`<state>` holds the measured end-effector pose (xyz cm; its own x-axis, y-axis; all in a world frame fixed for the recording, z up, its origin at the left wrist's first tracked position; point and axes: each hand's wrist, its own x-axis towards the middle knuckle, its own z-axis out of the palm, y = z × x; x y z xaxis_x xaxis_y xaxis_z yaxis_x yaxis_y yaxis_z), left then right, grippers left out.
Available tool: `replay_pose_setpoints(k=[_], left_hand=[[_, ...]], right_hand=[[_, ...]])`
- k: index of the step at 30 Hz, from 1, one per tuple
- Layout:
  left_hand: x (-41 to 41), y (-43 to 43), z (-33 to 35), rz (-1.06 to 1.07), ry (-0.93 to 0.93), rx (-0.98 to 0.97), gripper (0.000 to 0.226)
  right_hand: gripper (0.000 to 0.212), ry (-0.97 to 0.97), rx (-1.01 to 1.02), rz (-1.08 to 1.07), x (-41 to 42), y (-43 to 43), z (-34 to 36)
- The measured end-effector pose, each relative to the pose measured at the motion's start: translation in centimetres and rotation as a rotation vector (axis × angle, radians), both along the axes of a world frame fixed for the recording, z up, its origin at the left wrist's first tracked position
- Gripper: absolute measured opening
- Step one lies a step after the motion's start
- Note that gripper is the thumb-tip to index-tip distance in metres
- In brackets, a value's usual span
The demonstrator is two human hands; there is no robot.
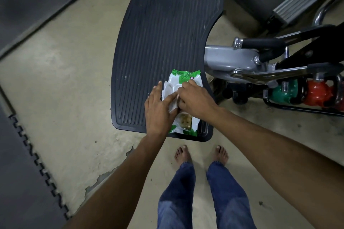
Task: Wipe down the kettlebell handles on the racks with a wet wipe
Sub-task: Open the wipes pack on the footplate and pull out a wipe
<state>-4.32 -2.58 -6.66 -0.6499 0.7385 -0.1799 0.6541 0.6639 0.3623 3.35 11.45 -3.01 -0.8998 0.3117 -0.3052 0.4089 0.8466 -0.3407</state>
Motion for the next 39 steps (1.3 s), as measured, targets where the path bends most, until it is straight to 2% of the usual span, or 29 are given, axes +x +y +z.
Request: replay_pose_setpoints(k=[4, 7, 10, 15, 18, 20, 24, 27, 30, 33, 39], left_hand=[[0.1, 0.2, -0.1, 0.009, 0.034, -0.032, 0.054], [0.3, 0.3, 0.0, 0.022, 0.028, -0.039, 0.053], [0.4, 0.3, 0.1, 0.031, 0.013, -0.035, 0.057], [0.5, 0.2, -0.1, 0.029, 0.016, -0.035, 0.057], [0.5, 0.2, -0.3, 0.03, 0.023, -0.02, 0.055], [0.4, 0.2, -0.3, 0.037, 0.026, -0.021, 0.053], [0.6, 0.4, 0.0, 0.04, 0.052, -0.06, 0.051], [0.6, 0.5, 0.2, 0.045, 0.045, -0.087, 0.053], [0.7, 0.7, 0.6, 0.041, 0.028, -0.103, 0.055], [0.9, 0.8, 1.0, 0.045, 0.026, -0.107, 0.055], [1.1, 1.2, 1.9, 0.032, 0.027, -0.167, 0.055]], right_hand=[[0.012, 0.102, -0.196, -0.164, 1.0, 0.1, -0.7], [0.011, 0.181, -0.267, -0.233, 1.9, -0.2, -1.2], [0.012, 0.212, -0.234, -0.26, 2.7, -0.4, -1.2], [0.019, 0.136, -0.132, -0.21, 2.4, -0.1, -1.0], [0.013, 0.1, -0.069, -0.134, 1.4, 0.0, -0.8], [0.011, 0.137, -0.113, -0.131, 1.2, 0.0, -1.0], [0.013, 0.273, -0.334, -0.217, 1.9, -0.2, -0.8], [0.013, 0.271, -0.501, -0.306, 2.9, -0.5, -0.5], [0.01, 0.303, -0.879, -0.565, 4.4, -0.7, 0.4], [0.012, 0.391, -1.158, -0.67, 5.3, -1.3, 2.8], [0.012, 0.537, -1.43, -0.798, 7.5, -2.0, 8.8]])
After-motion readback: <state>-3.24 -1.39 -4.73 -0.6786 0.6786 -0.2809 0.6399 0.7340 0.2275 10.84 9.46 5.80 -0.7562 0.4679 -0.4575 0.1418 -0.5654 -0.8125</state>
